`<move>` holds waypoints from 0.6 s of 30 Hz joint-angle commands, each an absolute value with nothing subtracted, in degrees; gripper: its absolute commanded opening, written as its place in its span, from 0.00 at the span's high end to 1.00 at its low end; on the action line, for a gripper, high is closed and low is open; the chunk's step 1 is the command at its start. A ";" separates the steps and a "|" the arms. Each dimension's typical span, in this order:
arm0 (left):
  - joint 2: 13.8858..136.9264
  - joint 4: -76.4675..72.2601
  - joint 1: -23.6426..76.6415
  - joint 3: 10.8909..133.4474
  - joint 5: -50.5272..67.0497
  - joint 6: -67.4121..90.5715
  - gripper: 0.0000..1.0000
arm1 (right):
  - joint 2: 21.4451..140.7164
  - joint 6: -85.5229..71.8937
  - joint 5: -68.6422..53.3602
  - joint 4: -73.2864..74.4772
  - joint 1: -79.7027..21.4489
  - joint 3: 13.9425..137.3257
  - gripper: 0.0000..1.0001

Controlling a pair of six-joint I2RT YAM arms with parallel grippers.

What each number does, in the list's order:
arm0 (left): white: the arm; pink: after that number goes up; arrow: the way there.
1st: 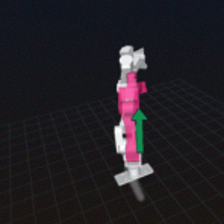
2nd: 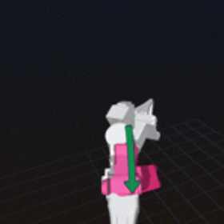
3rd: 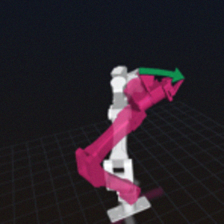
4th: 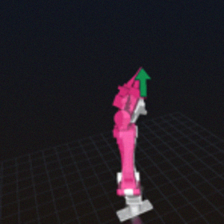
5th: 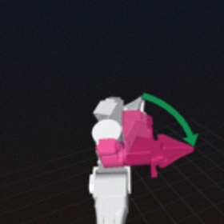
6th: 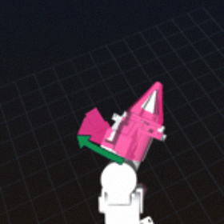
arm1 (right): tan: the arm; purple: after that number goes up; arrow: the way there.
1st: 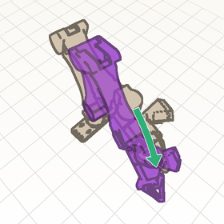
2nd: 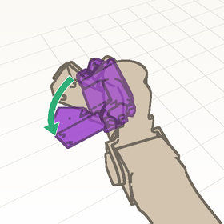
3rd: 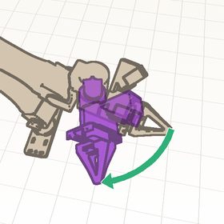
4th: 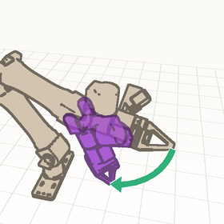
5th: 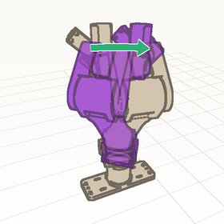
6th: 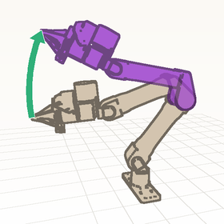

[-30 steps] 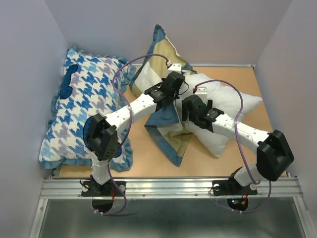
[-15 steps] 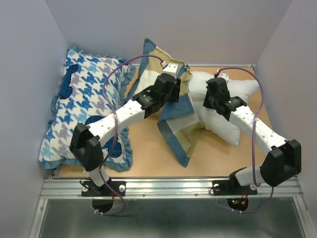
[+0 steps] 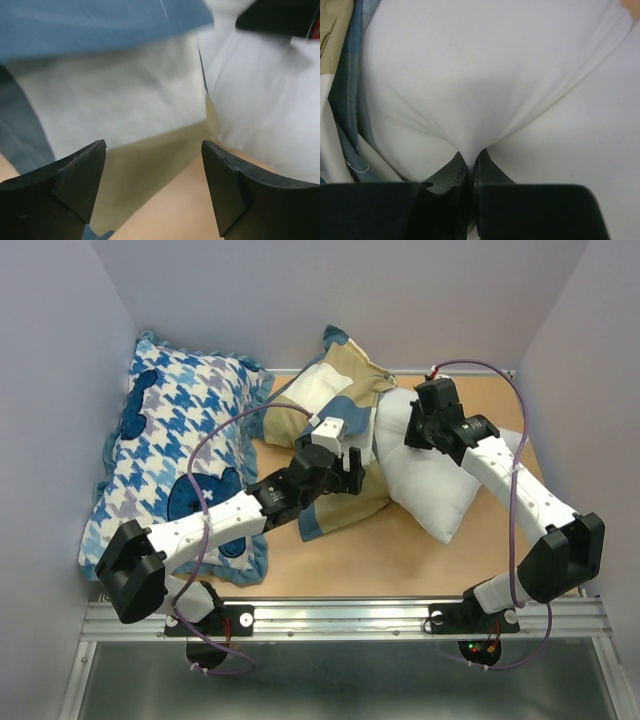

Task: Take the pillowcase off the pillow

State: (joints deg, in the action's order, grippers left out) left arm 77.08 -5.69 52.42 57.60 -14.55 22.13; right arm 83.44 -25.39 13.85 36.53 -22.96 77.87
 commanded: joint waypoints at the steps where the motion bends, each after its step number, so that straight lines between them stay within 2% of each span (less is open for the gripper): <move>1: 77.43 -20.45 55.89 54.23 -10.37 24.78 0.01 | 82.18 -26.37 12.31 31.90 -23.29 83.94 1.00; 10: 86.47 -24.61 58.97 57.91 -22.13 28.74 0.01 | 81.21 -27.25 11.51 32.08 -23.29 83.06 0.99; 12: 90.69 -19.80 58.97 61.86 -25.90 29.09 0.07 | 81.04 -26.90 12.04 32.52 -23.29 83.49 1.00; 14: 94.11 -10.58 58.89 66.59 -30.38 30.31 0.56 | 80.77 -26.72 13.09 33.13 -23.38 84.11 0.99; 15: 94.57 -7.76 58.80 67.49 -33.28 31.19 0.87 | 80.60 -26.46 13.97 33.48 -23.29 85.07 0.99; 16: 94.74 -4.86 58.10 67.93 -38.53 32.59 1.00 | 80.25 -26.28 14.58 34.27 -23.29 85.60 0.99; 18: 93.35 -0.10 54.96 65.06 -42.86 36.02 1.00 | 80.07 -25.93 16.60 35.59 -23.03 88.14 0.99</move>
State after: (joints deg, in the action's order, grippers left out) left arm 95.70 -11.05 58.35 65.21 -28.08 30.35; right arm 83.64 -25.91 13.17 38.33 -22.94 78.52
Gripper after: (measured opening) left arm 0.036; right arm 0.057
